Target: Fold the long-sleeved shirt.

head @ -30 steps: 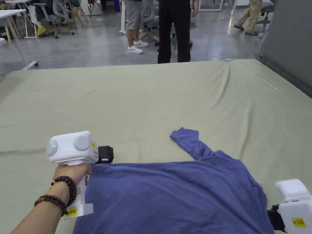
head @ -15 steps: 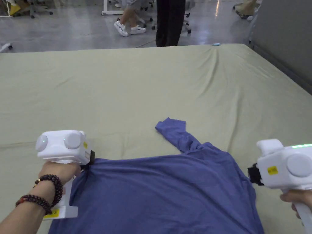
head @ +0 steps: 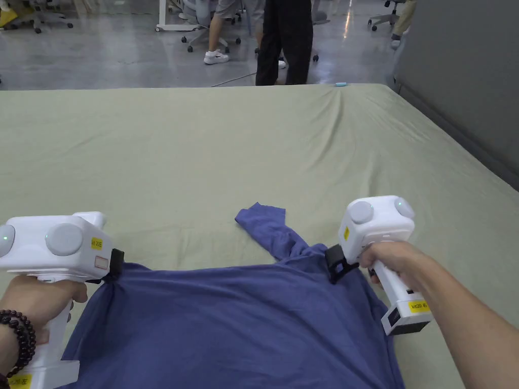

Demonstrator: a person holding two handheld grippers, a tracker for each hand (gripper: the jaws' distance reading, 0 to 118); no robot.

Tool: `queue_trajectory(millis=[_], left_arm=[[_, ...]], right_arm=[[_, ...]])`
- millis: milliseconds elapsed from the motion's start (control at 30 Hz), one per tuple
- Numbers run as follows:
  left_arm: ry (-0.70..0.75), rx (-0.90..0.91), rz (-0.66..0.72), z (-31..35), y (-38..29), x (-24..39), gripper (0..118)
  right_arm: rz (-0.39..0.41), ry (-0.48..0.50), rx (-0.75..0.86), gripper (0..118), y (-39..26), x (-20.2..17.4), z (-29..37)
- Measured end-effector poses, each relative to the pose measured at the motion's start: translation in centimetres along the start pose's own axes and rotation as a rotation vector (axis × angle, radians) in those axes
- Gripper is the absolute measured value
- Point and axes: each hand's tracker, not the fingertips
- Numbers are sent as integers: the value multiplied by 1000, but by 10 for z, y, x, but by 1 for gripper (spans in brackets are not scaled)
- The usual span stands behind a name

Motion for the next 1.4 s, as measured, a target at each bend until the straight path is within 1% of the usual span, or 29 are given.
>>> queue_trajectory(millis=[33, 67, 100, 133, 167, 200, 233, 267, 333, 433, 533, 600, 633, 700, 767, 833, 867, 900, 967, 1033, 1133, 1167, 1200, 1233, 1300, 1333, 1400], left_arm=[[1, -4, 7, -1, 1, -1, 0], [-2, -5, 7, -1, 0, -2, 0], [-5, -3, 6, 0, -2, -2, 0], [-4, -1, 5, 0, -3, -1, 0], [-4, 1, 5, 3, -4, 0, 0], [-7, 3, 6, 3, -5, 1, 0], [-10, 4, 8, 4, -5, 2, 0], [-12, 6, 10, 6, -5, 3, 0], [-14, 14, 15, 12, -3, 3, 0], [-31, 75, 24, 35, 3, 1, 0], [-35, 168, 49, 68, 19, -3, 0], [-41, 240, 49, 93, 36, -6, 0], [-54, 283, 45, 108, 48, -7, 0], [-59, 367, 72, 142, 76, -9, 0], [-70, 437, 85, 177, 108, -9, 0], [-58, 500, 69, 212, 142, -6, 0], [-39, 547, 67, 232, 159, -4, 0], [-46, 580, 53, 250, 174, -3, 0], [-81, 677, 40, 290, 207, -4, 0], [-80, 724, 43, 323, 231, -4, 0], [-29, 802, 50, 363, 259, -2, 0], [-14, 799, 52, 373, 266, -1, 0], [-9, 818, 58, 382, 273, -1, 0], [-8, 830, 60, 389, 278, -1, 0], [-6, 849, 78, 401, 285, -3, 0], [-19, 864, 101, 406, 287, -5, 0], [-26, 850, 131, 412, 290, -7, 0]], right_arm=[[10, 9, -41, 73, -2, -3, -11], [17, -43, 8, 73, -4, -5, -15], [0, -36, 26, 72, -8, -8, -10], [-10, -41, 21, 69, -8, -9, -10], [1, -54, 30, 60, -10, -12, -5], [17, -60, 40, 31, -12, -13, 0], [50, -94, 60, 0, -15, -17, 10], [66, -114, 80, 0, -18, -18, 16], [50, -93, 96, 0, -25, -13, 31], [46, -29, 178, 0, -31, -1, 73], [55, -35, 318, 0, -28, 8, 140], [52, -4, 396, 0, -22, 12, 190], [56, -6, 446, 0, -16, 12, 217], [81, -40, 537, 0, -6, 11, 269], [82, -60, 629, 0, 5, 6, 321], [96, -44, 710, 0, 21, 7, 371], [90, -24, 775, 0, 30, 9, 397], [61, -13, 832, 0, 37, 11, 419], [14, -12, 887, 0, 53, 12, 470], [6, -41, 935, 0, 65, 14, 506], [-51, -107, 1037, 0, 78, 12, 560], [-69, -104, 1070, 0, 81, 13, 573], [-58, -66, 1102, 0, 83, 13, 587], [-50, -65, 1121, 0, 84, 12, 599], [-62, -115, 1137, 0, 88, 11, 615], [-68, -122, 1163, 0, 87, 11, 622], [-99, -82, 1208, 0, 86, 13, 634]])
